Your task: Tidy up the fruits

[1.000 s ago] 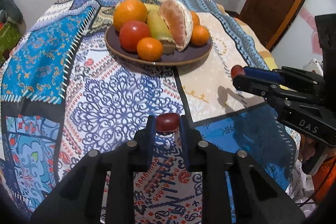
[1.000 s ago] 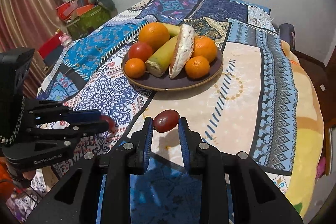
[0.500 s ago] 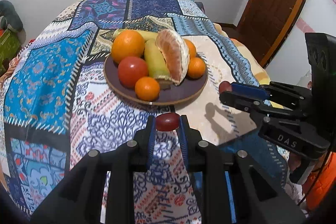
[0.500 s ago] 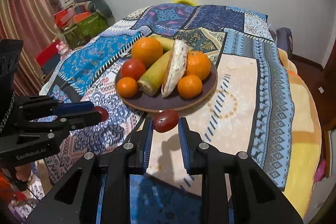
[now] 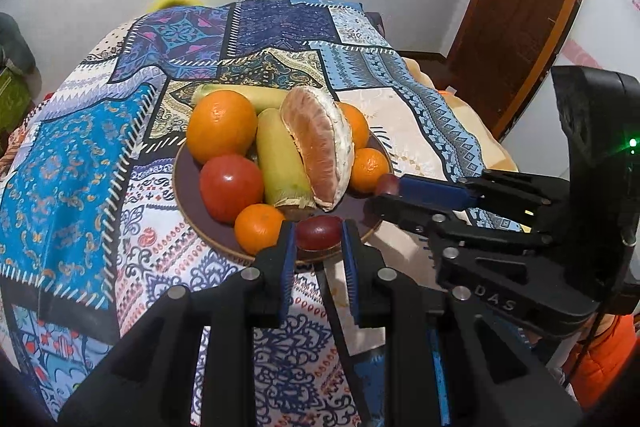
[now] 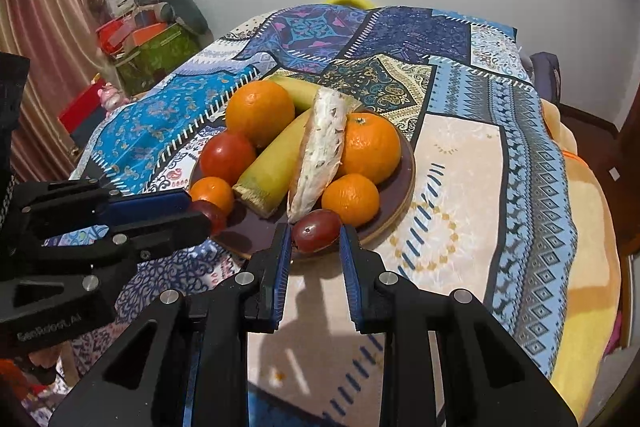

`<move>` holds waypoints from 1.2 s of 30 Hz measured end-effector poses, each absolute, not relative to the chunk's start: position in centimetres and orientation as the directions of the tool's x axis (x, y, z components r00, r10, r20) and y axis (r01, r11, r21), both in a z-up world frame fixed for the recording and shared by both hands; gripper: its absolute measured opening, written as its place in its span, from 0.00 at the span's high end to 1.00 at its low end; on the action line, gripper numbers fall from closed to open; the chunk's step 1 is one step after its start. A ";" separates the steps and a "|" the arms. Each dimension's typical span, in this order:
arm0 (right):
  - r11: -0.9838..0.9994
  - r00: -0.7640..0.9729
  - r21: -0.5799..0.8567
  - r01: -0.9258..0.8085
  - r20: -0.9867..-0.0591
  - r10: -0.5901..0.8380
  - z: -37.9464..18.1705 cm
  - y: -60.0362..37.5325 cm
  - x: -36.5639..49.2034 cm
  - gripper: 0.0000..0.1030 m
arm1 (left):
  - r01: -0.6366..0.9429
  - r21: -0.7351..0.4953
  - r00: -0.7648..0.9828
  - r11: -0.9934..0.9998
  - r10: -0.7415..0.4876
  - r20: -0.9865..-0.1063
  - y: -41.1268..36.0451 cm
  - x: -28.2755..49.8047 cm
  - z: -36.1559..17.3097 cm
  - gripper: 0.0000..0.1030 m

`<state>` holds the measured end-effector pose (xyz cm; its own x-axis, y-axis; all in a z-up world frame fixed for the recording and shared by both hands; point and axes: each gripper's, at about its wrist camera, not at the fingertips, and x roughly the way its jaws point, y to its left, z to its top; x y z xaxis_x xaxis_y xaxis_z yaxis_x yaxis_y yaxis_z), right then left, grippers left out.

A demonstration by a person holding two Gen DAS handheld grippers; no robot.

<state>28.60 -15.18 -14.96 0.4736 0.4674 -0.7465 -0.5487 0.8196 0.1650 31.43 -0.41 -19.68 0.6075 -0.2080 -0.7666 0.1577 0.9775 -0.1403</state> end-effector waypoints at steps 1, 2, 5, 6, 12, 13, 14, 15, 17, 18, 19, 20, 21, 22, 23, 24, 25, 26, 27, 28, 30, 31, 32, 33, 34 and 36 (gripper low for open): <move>0.818 0.472 0.165 -0.550 -0.747 0.468 -15.1 -15.1 28.7 0.78 | 0.160 -0.139 0.607 0.977 -0.208 -0.767 -0.5 31.5 -19.8 0.79; 0.818 0.471 0.164 -0.552 -0.748 0.468 -15.1 -15.0 28.8 0.78 | 0.161 -0.138 0.607 0.977 -0.208 -0.767 -0.5 31.7 -19.9 0.79; 0.813 0.466 0.163 -0.559 -0.750 0.470 -15.3 -14.9 28.9 0.77 | 0.159 -0.144 0.605 0.977 -0.212 -0.767 -0.4 31.9 -20.1 0.79; 0.812 0.464 0.162 -0.560 -0.751 0.470 -15.3 -14.9 28.9 0.77 | 0.162 -0.149 0.601 0.975 -0.217 -0.769 -0.4 31.9 -20.2 0.79; 0.810 0.460 0.156 -0.565 -0.756 0.466 -15.4 -14.7 29.1 0.77 | 0.166 -0.155 0.592 0.974 -0.225 -0.774 -0.4 32.0 -20.4 0.78; 0.810 0.460 0.156 -0.566 -0.755 0.467 -15.3 -14.7 29.1 0.77 | 0.165 -0.155 0.594 0.974 -0.223 -0.773 -0.4 31.9 -20.3 0.78; 0.810 0.459 0.157 -0.565 -0.755 0.468 -15.3 -14.7 29.1 0.77 | 0.163 -0.155 0.597 0.974 -0.223 -0.771 -0.3 31.8 -20.2 0.78; 0.810 0.460 0.158 -0.564 -0.755 0.467 -15.2 -14.7 29.1 0.77 | 0.161 -0.154 0.601 0.975 -0.221 -0.769 -0.2 31.6 -20.1 0.78; 0.825 0.460 0.149 -0.545 -0.770 0.442 -15.0 -14.8 29.1 0.77 | 0.157 -0.151 0.612 0.976 -0.216 -0.760 0.0 31.2 -19.5 0.78; 0.826 0.463 0.147 -0.543 -0.768 0.442 -14.8 -14.9 29.0 0.77 | 0.153 -0.150 0.622 0.977 -0.213 -0.753 0.1 30.9 -19.0 0.78; 0.827 0.468 0.148 -0.542 -0.765 0.443 -14.5 -15.0 28.9 0.77 | 0.149 -0.148 0.631 0.978 -0.209 -0.747 0.2 30.7 -18.6 0.78; 0.829 0.475 0.150 -0.539 -0.758 0.446 -14.1 -15.2 28.7 0.77 | 0.143 -0.147 0.644 0.979 -0.205 -0.737 0.4 30.3 -18.0 0.78; 0.830 0.485 0.151 -0.536 -0.750 0.450 -13.5 -15.4 28.4 0.77 | 0.138 -0.145 0.657 0.980 -0.200 -0.727 0.6 29.9 -17.3 0.78; 0.831 0.493 0.151 -0.535 -0.743 0.452 -13.1 -15.5 28.2 0.77 | 0.129 -0.138 0.677 0.982 -0.189 -0.712 0.7 29.4 -16.4 0.78; 0.833 0.508 0.150 -0.532 -0.731 0.456 -12.3 -15.8 27.8 0.77 | 0.122 -0.129 0.691 0.984 -0.178 -0.700 0.9 29.0 -15.7 0.78; 0.835 0.520 0.149 -0.530 -0.720 0.458 -11.6 -15.9 27.5 0.77 | 0.111 -0.114 0.714 0.987 -0.159 -0.682 1.0 28.3 -14.7 0.78; 0.837 0.536 0.145 -0.528 -0.708 0.460 -10.7 -16.1 27.1 0.77 | 0.103 -0.103 0.731 0.989 -0.146 -0.666 1.0 27.8 -14.0 0.78; 0.840 0.556 0.137 -0.526 -0.692 0.461 -9.6 -16.4 26.5 0.77 | 0.096 -0.093 0.750 0.991 -0.133 -0.647 1.1 27.1 -13.0 0.78; 0.842 0.577 0.131 -0.523 -0.673 0.462 -8.5 -16.6 25.8 0.77 | 0.088 -0.085 0.769 0.992 -0.122 -0.628 1.1 26.4 -11.9 0.78; 0.844 0.592 0.130 -0.521 -0.657 0.467 -7.6 -16.8 25.2 0.77 | 0.082 -0.076 0.787 0.994 -0.111 -0.606 1.2 25.6 -10.8 0.78; 0.845 0.622 0.132 -0.519 -0.620 0.478 -5.6 -17.3 24.0 0.77 | 0.073 -0.064 0.821 0.995 -0.097 -0.562 1.2 24.0 -8.8 0.78; 0.847 0.644 0.128 -0.516 -0.594 0.482 -4.3 -17.5 23.1 0.77 | 0.070 -0.059 0.836 0.996 -0.090 -0.541 1.2 23.1 -7.9 0.78; 0.849 0.664 0.121 -0.514 -0.571 0.483 -3.1 -17.8 22.2 0.77 | 0.063 -0.054 0.854 0.997 -0.082 -0.514 1.2 22.2 -6.9 0.78; 0.851 0.681 0.115 -0.513 -0.550 0.484 -2.2 -17.9 21.4 0.77 | 0.055 -0.047 0.872 0.997 -0.071 -0.484 1.2 21.1 -5.8 0.78; 0.853 0.700 0.110 -0.511 -0.523 0.487 -1.1 -18.0 20.6 0.77 | 0.047 -0.040 0.885 0.998 -0.060 -0.462 1.1 20.3 -5.0 0.78; 0.852 0.730 0.109 -0.513 -0.467 0.499 1.0 -18.3 18.7 0.77 | 0.034 -0.028 0.912 0.999 -0.043 -0.407 1.0 18.2 -2.9 0.78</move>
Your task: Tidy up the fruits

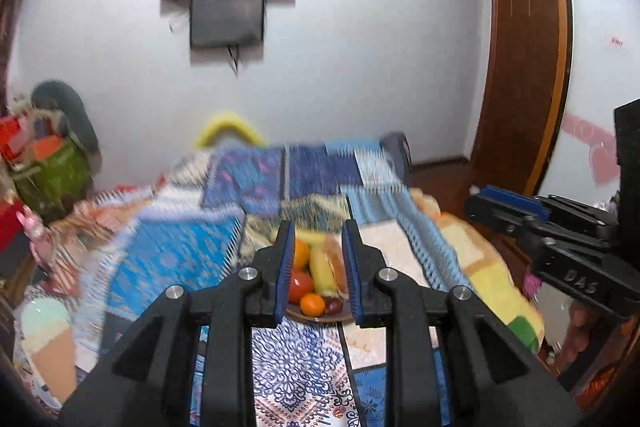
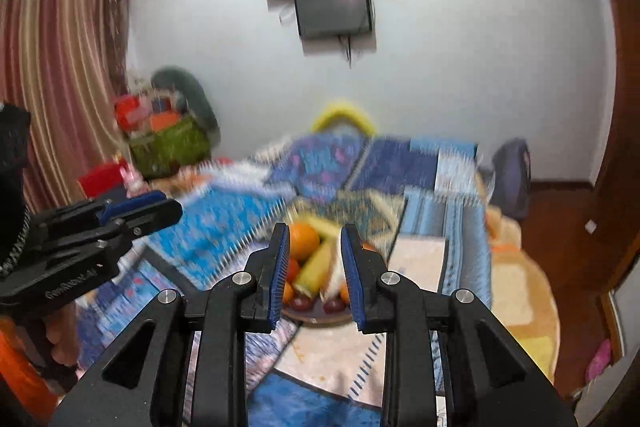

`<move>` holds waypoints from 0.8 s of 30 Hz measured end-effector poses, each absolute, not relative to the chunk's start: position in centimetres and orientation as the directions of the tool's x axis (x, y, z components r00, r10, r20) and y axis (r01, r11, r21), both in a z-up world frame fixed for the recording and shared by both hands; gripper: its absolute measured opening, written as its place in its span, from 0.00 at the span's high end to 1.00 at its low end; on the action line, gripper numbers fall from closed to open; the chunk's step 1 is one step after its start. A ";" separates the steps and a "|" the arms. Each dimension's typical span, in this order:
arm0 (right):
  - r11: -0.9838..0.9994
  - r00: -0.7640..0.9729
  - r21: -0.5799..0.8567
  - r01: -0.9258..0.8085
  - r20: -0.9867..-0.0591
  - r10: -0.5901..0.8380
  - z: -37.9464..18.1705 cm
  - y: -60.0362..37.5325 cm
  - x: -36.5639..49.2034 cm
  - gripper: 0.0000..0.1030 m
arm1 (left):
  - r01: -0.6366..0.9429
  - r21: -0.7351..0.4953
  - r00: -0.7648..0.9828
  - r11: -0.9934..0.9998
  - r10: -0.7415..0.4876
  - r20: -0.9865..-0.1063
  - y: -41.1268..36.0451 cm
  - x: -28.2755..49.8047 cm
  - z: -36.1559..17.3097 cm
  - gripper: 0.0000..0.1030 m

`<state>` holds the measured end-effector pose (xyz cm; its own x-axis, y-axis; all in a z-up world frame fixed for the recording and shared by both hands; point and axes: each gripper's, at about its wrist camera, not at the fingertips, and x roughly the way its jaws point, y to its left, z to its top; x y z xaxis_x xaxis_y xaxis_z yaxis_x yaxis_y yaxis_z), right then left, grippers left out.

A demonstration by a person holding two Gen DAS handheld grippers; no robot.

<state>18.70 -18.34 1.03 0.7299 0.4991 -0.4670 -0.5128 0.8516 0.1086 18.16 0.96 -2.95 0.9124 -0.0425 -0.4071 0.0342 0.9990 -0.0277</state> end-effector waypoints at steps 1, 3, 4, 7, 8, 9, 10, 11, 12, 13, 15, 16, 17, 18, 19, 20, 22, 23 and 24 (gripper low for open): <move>0.851 0.743 0.108 -0.515 -0.438 0.505 2.1 -18.5 17.8 0.77 | 0.031 -0.026 0.924 0.999 -0.038 -0.380 0.9 17.2 -2.1 0.78; 0.853 0.771 0.100 -0.512 -0.384 0.507 3.9 -18.6 15.9 0.77 | 0.028 -0.025 0.940 0.999 -0.035 -0.338 0.8 15.6 -0.8 0.78; 0.854 0.785 0.094 -0.512 -0.353 0.509 4.8 -18.7 14.8 0.77 | 0.027 -0.024 0.950 0.999 -0.033 -0.311 0.7 14.4 0.0 0.78; 0.856 0.809 0.081 -0.511 -0.291 0.511 6.6 -18.8 12.2 0.76 | 0.031 -0.028 0.964 0.999 -0.037 -0.264 0.7 12.2 1.5 0.74; 0.856 0.814 0.078 -0.511 -0.275 0.511 7.1 -18.7 11.5 0.73 | 0.032 -0.031 0.966 0.999 -0.039 -0.254 0.7 11.7 1.9 0.71; 0.857 0.820 0.075 -0.509 -0.262 0.510 7.4 -18.8 11.0 0.70 | 0.033 -0.033 0.970 0.999 -0.040 -0.241 0.8 11.1 2.3 0.68; 0.859 0.825 0.073 -0.507 -0.247 0.508 7.7 -18.8 10.3 0.67 | 0.031 -0.033 0.972 0.999 -0.038 -0.230 0.8 10.5 2.5 0.63; 0.860 0.830 0.073 -0.505 -0.234 0.507 7.9 -18.9 9.7 0.62 | 0.027 -0.031 0.976 0.999 -0.033 -0.217 0.8 9.9 2.8 0.57; 0.860 0.832 0.072 -0.504 -0.226 0.507 8.0 -18.9 9.3 0.56 | 0.020 -0.028 0.980 0.999 -0.026 -0.200 0.8 9.3 3.1 0.54; 0.863 0.838 0.070 -0.500 -0.213 0.503 8.0 -18.9 8.9 0.53 | 0.016 -0.024 0.982 1.000 -0.020 -0.187 0.8 8.7 3.3 0.48; 0.869 0.847 0.068 -0.490 -0.199 0.493 8.0 -18.9 8.4 0.40 | 0.012 -0.021 0.985 1.000 -0.016 -0.171 0.7 7.9 3.6 0.40; 0.874 0.853 0.068 -0.482 -0.190 0.486 8.1 -19.0 8.1 0.38 | 0.009 -0.020 0.986 1.000 -0.013 -0.165 0.6 7.5 3.7 0.34; 0.876 0.857 0.069 -0.477 -0.184 0.481 8.1 -19.0 7.9 0.32 | 0.008 -0.021 0.986 1.000 -0.011 -0.164 0.6 7.4 3.7 0.29; 0.878 0.860 0.070 -0.474 -0.178 0.478 8.1 -19.0 7.7 0.27 | 0.006 -0.020 0.987 1.000 -0.009 -0.162 0.6 7.2 3.8 0.26; 0.882 0.865 0.070 -0.466 -0.170 0.471 8.1 -19.0 7.7 0.25 | 0.003 -0.020 0.987 1.000 -0.006 -0.160 0.6 7.0 3.8 0.22; 0.886 0.871 0.071 -0.458 -0.164 0.463 8.1 -19.0 7.5 0.19 | 0.001 -0.020 0.988 1.000 -0.004 -0.157 0.5 6.5 3.9 0.20; 0.893 0.880 0.071 -0.444 -0.152 0.450 8.2 -19.1 7.1 0.16 | -0.002 -0.018 0.988 1.000 -0.001 -0.152 0.4 6.1 3.9 0.15; 0.895 0.883 0.070 -0.440 -0.150 0.445 8.2 -19.2 6.9 0.13 | -0.005 -0.017 0.989 1.000 0.002 -0.149 0.4 5.9 3.9 0.11; 0.898 0.885 0.068 -0.436 -0.150 0.441 8.2 -19.2 6.9 0.09 | -0.007 -0.016 0.990 1.000 0.005 -0.143 0.3 5.8 3.9 0.09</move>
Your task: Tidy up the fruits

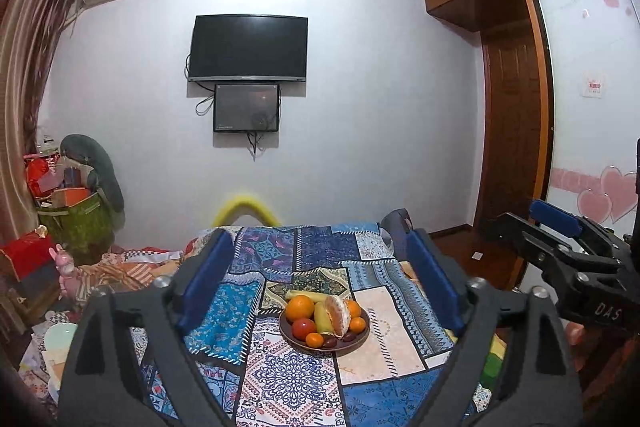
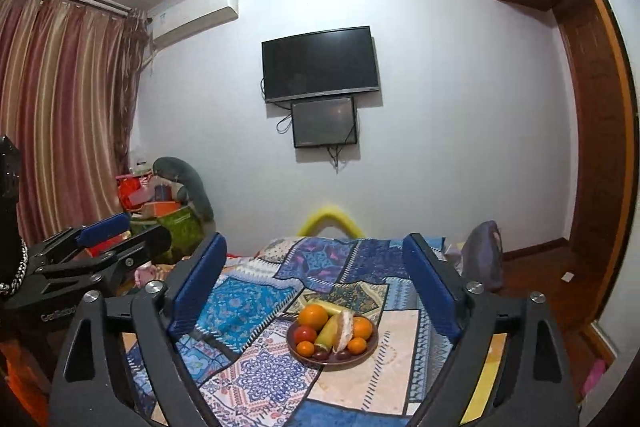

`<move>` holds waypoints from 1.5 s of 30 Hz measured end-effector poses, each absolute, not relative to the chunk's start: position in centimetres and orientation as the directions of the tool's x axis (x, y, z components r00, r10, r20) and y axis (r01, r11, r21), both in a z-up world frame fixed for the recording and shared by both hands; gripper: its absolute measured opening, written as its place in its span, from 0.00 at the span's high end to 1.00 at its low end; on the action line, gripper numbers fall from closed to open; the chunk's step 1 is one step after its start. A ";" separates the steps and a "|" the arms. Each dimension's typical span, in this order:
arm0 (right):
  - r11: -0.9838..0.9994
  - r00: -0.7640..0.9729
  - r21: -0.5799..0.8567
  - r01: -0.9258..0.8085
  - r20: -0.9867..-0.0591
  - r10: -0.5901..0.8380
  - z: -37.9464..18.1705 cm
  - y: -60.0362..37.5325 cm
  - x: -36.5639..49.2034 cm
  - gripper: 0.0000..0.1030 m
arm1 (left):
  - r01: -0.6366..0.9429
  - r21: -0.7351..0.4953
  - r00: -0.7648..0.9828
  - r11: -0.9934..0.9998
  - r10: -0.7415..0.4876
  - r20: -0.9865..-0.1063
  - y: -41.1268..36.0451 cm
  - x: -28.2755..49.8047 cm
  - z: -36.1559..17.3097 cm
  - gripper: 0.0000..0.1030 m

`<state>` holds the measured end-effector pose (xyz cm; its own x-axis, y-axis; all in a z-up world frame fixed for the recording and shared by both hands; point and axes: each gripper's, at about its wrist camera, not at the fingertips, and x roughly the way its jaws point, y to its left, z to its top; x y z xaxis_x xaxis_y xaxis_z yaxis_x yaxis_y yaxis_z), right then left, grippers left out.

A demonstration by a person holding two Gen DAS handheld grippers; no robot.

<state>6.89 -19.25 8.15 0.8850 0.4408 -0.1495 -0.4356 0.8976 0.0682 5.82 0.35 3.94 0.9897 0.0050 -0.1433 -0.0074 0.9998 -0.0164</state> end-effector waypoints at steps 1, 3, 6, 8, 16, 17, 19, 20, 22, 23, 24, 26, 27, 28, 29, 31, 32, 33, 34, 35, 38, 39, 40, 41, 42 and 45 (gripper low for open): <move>0.901 0.889 0.067 -0.429 -0.146 0.434 8.2 -19.3 6.8 0.06 | -0.009 -0.015 0.990 1.000 0.007 -0.140 0.2 5.6 3.9 0.06; 0.905 0.894 0.064 -0.421 -0.138 0.426 8.0 -19.4 6.6 0.03 | -0.012 -0.014 0.991 1.000 0.010 -0.136 0.1 5.4 3.9 0.05; 0.909 0.899 0.057 -0.413 -0.137 0.417 7.8 -19.5 6.2 0.02 | -0.015 -0.016 0.990 1.000 0.012 -0.137 0.0 5.2 3.8 0.02; 0.911 0.901 0.056 -0.408 -0.138 0.412 7.8 -19.6 6.0 0.00 | -0.014 -0.015 0.990 1.000 0.012 -0.138 -0.1 5.2 3.7 0.02; 0.914 0.904 0.057 -0.401 -0.137 0.405 7.8 -20.0 5.5 0.00 | -0.013 0.000 0.990 1.000 0.013 -0.139 -0.6 5.1 3.4 0.02; 0.915 0.904 0.056 -0.400 -0.138 0.404 7.8 -20.1 5.4 0.00 | -0.013 -0.002 0.990 1.000 0.012 -0.139 -0.6 5.2 3.4 0.02; 0.914 0.904 0.052 -0.402 -0.139 0.405 7.8 -20.0 5.4 0.00 | -0.012 -0.003 0.990 1.000 0.011 -0.140 -0.6 5.2 3.4 0.02; 0.914 0.903 0.050 -0.403 -0.139 0.406 7.8 -20.0 5.3 0.00 | -0.012 -0.002 0.990 1.000 0.011 -0.139 -0.6 5.0 3.4 0.02; 0.914 0.904 0.047 -0.403 -0.139 0.405 7.7 -20.0 5.2 0.00 | -0.012 0.000 0.990 1.000 0.012 -0.138 -0.7 5.0 3.3 0.02; 0.914 0.903 0.047 -0.402 -0.141 0.405 7.7 -20.0 5.2 0.00 | -0.012 0.001 0.990 1.000 0.012 -0.138 -0.7 5.1 3.5 0.02; 0.914 0.903 0.049 -0.403 -0.142 0.406 7.8 -20.1 5.2 0.00 | -0.011 0.000 0.990 1.000 0.011 -0.138 -0.7 5.1 3.4 0.02; 0.914 0.902 0.052 -0.403 -0.144 0.406 7.8 -20.1 5.2 0.00 | -0.010 -0.001 0.991 1.000 0.010 -0.137 -0.8 5.1 3.5 0.01; 0.914 0.903 0.051 -0.403 -0.144 0.406 7.9 -20.0 5.3 0.00 | -0.009 0.000 0.991 1.000 0.009 -0.137 -0.8 5.1 3.5 0.01; 0.913 0.902 0.050 -0.404 -0.144 0.407 7.9 -20.0 5.3 0.00 | -0.008 0.000 0.991 1.000 0.008 -0.136 -0.8 5.1 3.5 0.01; 0.913 0.901 0.049 -0.405 -0.145 0.408 7.8 -20.0 5.3 0.00 | -0.008 0.001 0.991 1.000 0.008 -0.136 -0.8 5.1 3.5 0.01; 0.914 0.902 0.046 -0.403 -0.147 0.406 7.8 -20.1 5.3 0.00 | -0.008 0.003 0.991 1.000 0.008 -0.135 -0.7 5.1 3.5 0.01; 0.914 0.903 0.045 -0.402 -0.147 0.404 7.8 -20.1 5.3 0.00 | -0.008 0.003 0.991 1.000 0.008 -0.134 -0.7 5.1 3.6 0.01; 0.915 0.903 0.045 -0.401 -0.148 0.403 7.8 -20.1 5.3 0.00 | -0.008 0.003 0.991 1.000 0.008 -0.134 -0.7 5.1 3.6 0.01; 0.915 0.903 0.045 -0.400 -0.150 0.402 7.8 -20.1 5.3 0.00 | -0.007 0.003 0.991 1.000 0.008 -0.134 -0.6 5.1 3.6 0.01; 0.915 0.903 0.046 -0.400 -0.150 0.402 7.8 -20.2 5.3 0.00 | -0.007 0.002 0.991 1.000 0.007 -0.134 -0.6 5.1 3.6 0.01; 0.915 0.903 0.048 -0.400 -0.150 0.402 7.9 -20.1 5.2 0.00 | -0.006 0.001 0.991 1.000 0.006 -0.134 -0.7 5.1 3.5 0.00; 0.915 0.903 0.048 -0.400 -0.149 0.403 7.9 -20.2 5.2 0.00 | -0.007 0.001 0.991 1.000 0.007 -0.134 -0.7 5.1 3.5 0.00; 0.915 0.903 0.049 -0.400 -0.149 0.403 7.9 -20.2 5.2 0.00 | -0.006 0.000 0.991 1.000 0.006 -0.134 -0.7 5.1 3.5 0.00; 0.915 0.903 0.049 -0.400 -0.149 0.403 7.9 -20.2 5.2 0.00 | -0.005 0.001 0.991 1.000 0.005 -0.134 -0.7 5.1 3.5 0.00; 0.915 0.903 0.049 -0.401 -0.149 0.404 7.9 -20.2 5.2 0.00 | -0.005 0.001 0.991 1.000 0.005 -0.134 -0.7 5.1 3.5 0.00; 0.916 0.904 0.047 -0.399 -0.148 0.401 7.9 -20.2 5.1 0.00 | -0.004 0.000 0.991 1.000 0.004 -0.137 -0.7 5.2 3.5 0.00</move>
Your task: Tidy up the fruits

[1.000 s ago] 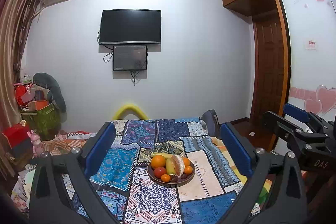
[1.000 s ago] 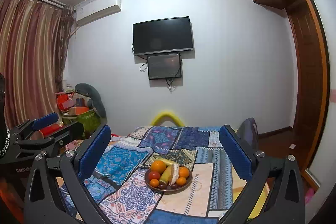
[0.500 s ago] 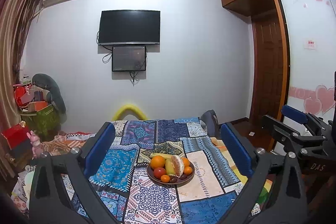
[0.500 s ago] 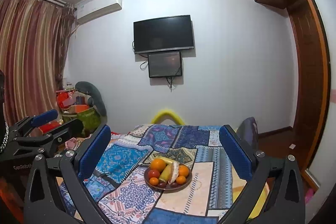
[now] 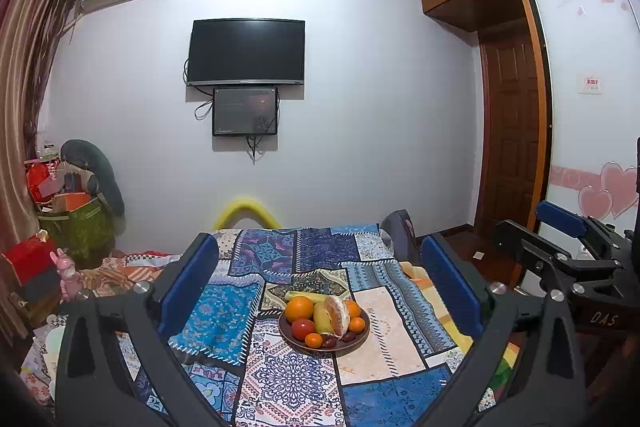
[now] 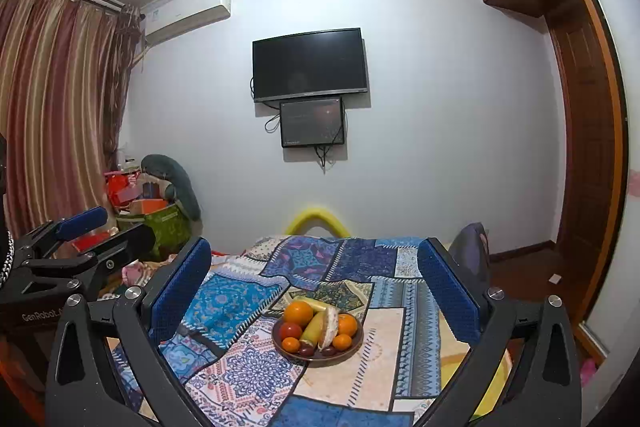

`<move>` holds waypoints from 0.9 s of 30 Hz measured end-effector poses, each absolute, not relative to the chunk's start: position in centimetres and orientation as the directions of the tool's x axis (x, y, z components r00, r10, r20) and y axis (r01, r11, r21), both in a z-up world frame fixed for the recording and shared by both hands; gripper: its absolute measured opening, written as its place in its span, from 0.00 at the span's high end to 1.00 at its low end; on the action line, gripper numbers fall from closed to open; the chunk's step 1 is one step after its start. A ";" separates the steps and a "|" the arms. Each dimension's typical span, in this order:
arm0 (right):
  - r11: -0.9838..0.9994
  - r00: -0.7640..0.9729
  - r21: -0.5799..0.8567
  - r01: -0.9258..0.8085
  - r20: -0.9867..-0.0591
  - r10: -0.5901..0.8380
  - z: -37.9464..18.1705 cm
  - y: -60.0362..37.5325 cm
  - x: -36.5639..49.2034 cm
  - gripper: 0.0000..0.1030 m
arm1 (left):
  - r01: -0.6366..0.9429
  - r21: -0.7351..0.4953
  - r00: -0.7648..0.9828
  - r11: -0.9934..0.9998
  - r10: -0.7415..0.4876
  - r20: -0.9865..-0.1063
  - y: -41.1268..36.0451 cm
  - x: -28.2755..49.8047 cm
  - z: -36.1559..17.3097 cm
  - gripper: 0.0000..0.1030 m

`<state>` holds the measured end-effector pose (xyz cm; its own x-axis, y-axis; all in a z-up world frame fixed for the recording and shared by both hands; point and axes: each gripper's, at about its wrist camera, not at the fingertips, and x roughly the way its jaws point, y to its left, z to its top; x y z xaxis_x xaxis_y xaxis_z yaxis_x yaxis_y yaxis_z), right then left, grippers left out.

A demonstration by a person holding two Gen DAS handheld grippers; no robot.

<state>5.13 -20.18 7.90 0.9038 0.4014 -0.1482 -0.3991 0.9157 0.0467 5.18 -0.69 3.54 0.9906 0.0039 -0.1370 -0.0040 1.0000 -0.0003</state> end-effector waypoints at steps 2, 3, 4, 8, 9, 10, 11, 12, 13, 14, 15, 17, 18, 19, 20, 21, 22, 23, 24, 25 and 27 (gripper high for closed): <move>0.915 0.903 0.048 -0.400 -0.149 0.403 7.9 -20.3 5.1 0.00 | -0.003 -0.002 0.990 1.000 0.003 -0.138 -0.7 5.2 3.6 0.00; 0.915 0.903 0.049 -0.399 -0.149 0.402 7.9 -20.3 5.1 0.00 | -0.003 -0.004 0.990 1.000 0.002 -0.138 -0.7 5.2 3.6 0.00; 0.915 0.903 0.048 -0.400 -0.147 0.403 7.9 -20.3 5.1 0.00 | -0.002 -0.004 0.990 1.000 0.002 -0.138 -0.7 5.3 3.6 0.00; 0.915 0.904 0.047 -0.400 -0.146 0.402 7.9 -20.3 5.1 0.00 | -0.001 -0.006 0.990 1.000 0.000 -0.138 -0.7 5.3 3.7 0.00; 0.915 0.903 0.047 -0.401 -0.146 0.403 7.9 -20.3 5.1 0.00 | 0.000 -0.006 0.990 1.000 0.000 -0.138 -0.7 5.2 3.6 0.00; 0.915 0.903 0.047 -0.402 -0.146 0.404 8.0 -20.2 5.1 0.00 | 0.002 -0.008 0.990 1.000 -0.003 -0.138 -0.7 5.3 3.6 0.00; 0.915 0.903 0.046 -0.402 -0.146 0.404 8.0 -20.2 5.1 0.00 | 0.005 -0.008 0.991 1.000 -0.006 -0.136 -0.7 5.2 3.6 0.00; 0.915 0.903 0.044 -0.402 -0.146 0.404 8.0 -20.2 5.0 0.00 | 0.006 -0.009 0.991 1.000 -0.007 -0.135 -0.7 5.2 3.6 0.00; 0.915 0.903 0.045 -0.402 -0.146 0.404 8.0 -20.2 5.0 0.00 | 0.007 -0.009 0.991 1.000 -0.008 -0.134 -0.7 5.2 3.6 0.00; 0.914 0.903 0.045 -0.403 -0.146 0.405 8.0 -20.2 5.0 0.00 | 0.008 -0.009 0.991 1.000 -0.009 -0.133 -0.6 5.2 3.6 0.00; 0.914 0.903 0.045 -0.403 -0.146 0.405 8.0 -20.2 5.0 0.00 | 0.010 -0.009 0.991 1.000 -0.011 -0.133 -0.6 5.2 3.6 0.00; 0.914 0.902 0.045 -0.403 -0.146 0.405 8.0 -20.2 5.0 0.00 | 0.014 -0.009 0.991 1.000 -0.015 -0.133 -0.6 5.2 3.5 0.00; 0.914 0.903 0.044 -0.403 -0.146 0.405 8.0 -20.2 5.0 0.00 | 0.015 -0.008 0.991 1.000 -0.016 -0.132 -0.7 5.2 3.5 0.00; 0.914 0.903 0.044 -0.403 -0.145 0.405 8.0 -20.2 5.0 0.00 | 0.015 -0.007 0.991 1.000 -0.015 -0.131 -0.7 5.1 3.5 0.00; 0.914 0.902 0.043 -0.404 -0.146 0.406 8.0 -20.2 5.0 0.00 | 0.014 -0.006 0.991 1.000 -0.015 -0.130 -0.8 5.1 3.5 0.00; 0.914 0.902 0.043 -0.404 -0.146 0.406 8.0 -20.2 5.0 0.00 | 0.015 -0.006 0.991 1.000 -0.016 -0.131 -0.8 5.1 3.5 0.00; 0.914 0.903 0.044 -0.403 -0.146 0.405 8.0 -20.2 5.0 0.00 | 0.015 -0.007 0.991 1.000 -0.016 -0.132 -0.8 5.1 3.5 0.00; 0.914 0.903 0.043 -0.403 -0.146 0.405 8.0 -20.2 5.0 0.00 | 0.015 -0.009 0.991 1.000 -0.016 -0.133 -0.8 5.1 3.5 0.00; 0.914 0.903 0.043 -0.403 -0.146 0.405 8.0 -20.2 5.0 0.00 | 0.017 -0.011 0.991 1.000 -0.018 -0.135 -0.7 5.2 3.5 0.00; 0.914 0.903 0.044 -0.403 -0.146 0.405 8.0 -20.2 5.0 0.00 | 0.017 -0.014 0.990 1.000 -0.018 -0.139 -0.7 5.2 3.5 0.00; 0.915 0.903 0.045 -0.401 -0.146 0.403 8.0 -20.2 5.1 0.00 | 0.016 -0.016 0.990 1.000 -0.018 -0.141 -0.6 5.3 3.4 0.00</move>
<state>5.09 -20.18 8.02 0.9035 0.4029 -0.1462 -0.4009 0.9150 0.0445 5.34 -0.64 3.41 0.9899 -0.0177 -0.1407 0.0156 0.9998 -0.0160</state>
